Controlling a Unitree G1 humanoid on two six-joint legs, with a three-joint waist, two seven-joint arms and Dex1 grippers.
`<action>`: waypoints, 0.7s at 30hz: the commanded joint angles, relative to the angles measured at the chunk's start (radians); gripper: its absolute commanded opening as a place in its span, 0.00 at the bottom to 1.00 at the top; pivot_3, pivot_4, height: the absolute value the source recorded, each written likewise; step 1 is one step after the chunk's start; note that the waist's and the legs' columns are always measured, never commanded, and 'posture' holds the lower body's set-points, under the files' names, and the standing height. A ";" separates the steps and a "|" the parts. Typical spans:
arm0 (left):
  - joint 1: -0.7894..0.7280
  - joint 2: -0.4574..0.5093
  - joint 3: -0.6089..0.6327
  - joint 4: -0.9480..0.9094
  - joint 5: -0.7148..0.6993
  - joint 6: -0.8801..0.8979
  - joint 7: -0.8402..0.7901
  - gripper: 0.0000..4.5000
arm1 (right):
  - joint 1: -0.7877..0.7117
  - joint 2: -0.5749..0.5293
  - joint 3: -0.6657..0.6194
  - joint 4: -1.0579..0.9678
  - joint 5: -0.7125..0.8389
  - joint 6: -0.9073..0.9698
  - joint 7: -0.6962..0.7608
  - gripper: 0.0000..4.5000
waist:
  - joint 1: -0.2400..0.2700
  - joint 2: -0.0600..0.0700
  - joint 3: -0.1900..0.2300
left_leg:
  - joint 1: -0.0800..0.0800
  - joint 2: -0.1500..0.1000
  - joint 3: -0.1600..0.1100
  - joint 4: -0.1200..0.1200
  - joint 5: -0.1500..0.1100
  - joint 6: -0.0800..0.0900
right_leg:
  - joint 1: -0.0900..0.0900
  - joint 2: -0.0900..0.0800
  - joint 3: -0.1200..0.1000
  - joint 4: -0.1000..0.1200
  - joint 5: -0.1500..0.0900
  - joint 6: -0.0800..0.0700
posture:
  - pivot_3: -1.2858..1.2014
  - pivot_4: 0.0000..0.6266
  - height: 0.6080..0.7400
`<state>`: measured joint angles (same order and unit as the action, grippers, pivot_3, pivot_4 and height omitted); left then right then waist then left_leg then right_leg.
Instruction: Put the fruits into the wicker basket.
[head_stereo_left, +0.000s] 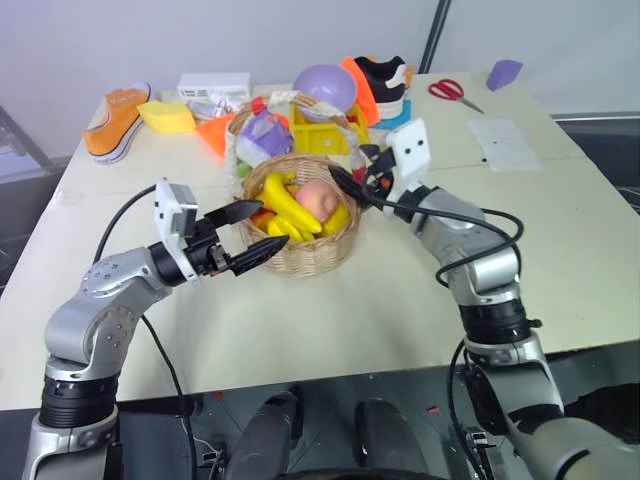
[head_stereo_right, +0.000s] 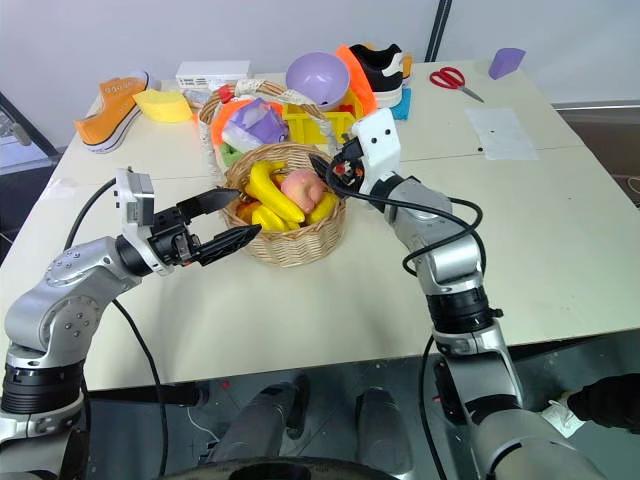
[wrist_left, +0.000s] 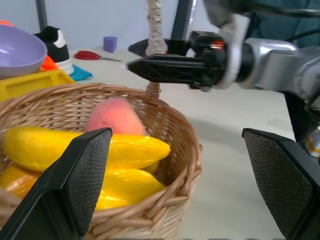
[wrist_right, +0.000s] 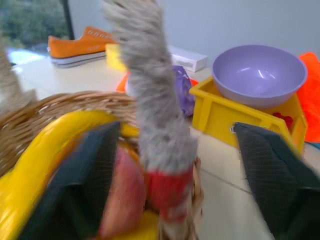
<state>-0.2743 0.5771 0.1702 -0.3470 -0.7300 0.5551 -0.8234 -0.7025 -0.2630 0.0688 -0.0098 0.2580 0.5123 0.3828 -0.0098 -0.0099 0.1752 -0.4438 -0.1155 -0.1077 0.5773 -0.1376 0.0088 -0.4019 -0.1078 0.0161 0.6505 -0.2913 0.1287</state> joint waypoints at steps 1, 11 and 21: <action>0.013 0.001 0.019 -0.051 -0.013 -0.012 0.014 1.00 | -0.017 -0.002 -0.043 -0.028 -0.002 -0.033 -0.012 0.36 | -0.002 0.000 0.000 | 0.000 0.000 0.000 0.000 0.000 0.000 | 0.000 0.000 0.000 0.000 0.000 0.000 | 0.52 0.24 1.00; -0.004 -0.010 -0.010 -0.048 -0.009 -0.014 0.018 1.00 | 0.096 -0.199 -0.333 -0.144 -0.003 0.012 -0.099 0.02 | 0.012 0.000 0.000 | -0.001 0.000 0.000 0.000 -0.001 -0.002 | -0.001 0.000 0.001 0.001 0.000 0.000 | 0.52 0.24 1.00; -0.072 -0.052 -0.070 0.005 0.002 -0.018 -0.009 1.00 | 0.155 -0.362 -0.545 0.197 -0.047 -0.137 -0.178 0.02 | -0.001 0.002 0.000 | 0.001 0.001 0.003 0.000 0.000 0.000 | 0.004 -0.002 0.001 0.001 -0.001 -0.002 | 0.52 0.24 1.00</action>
<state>-0.3308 0.5271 0.0966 -0.3320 -0.7284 0.5561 -0.8270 -0.5301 -0.6043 -0.4498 0.1674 0.2100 0.4134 0.2044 -0.0111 -0.0077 0.1749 -0.4428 -0.1148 -0.1052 0.5772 -0.1372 0.0093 -0.3971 -0.1099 0.0170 0.6516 -0.2916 0.1279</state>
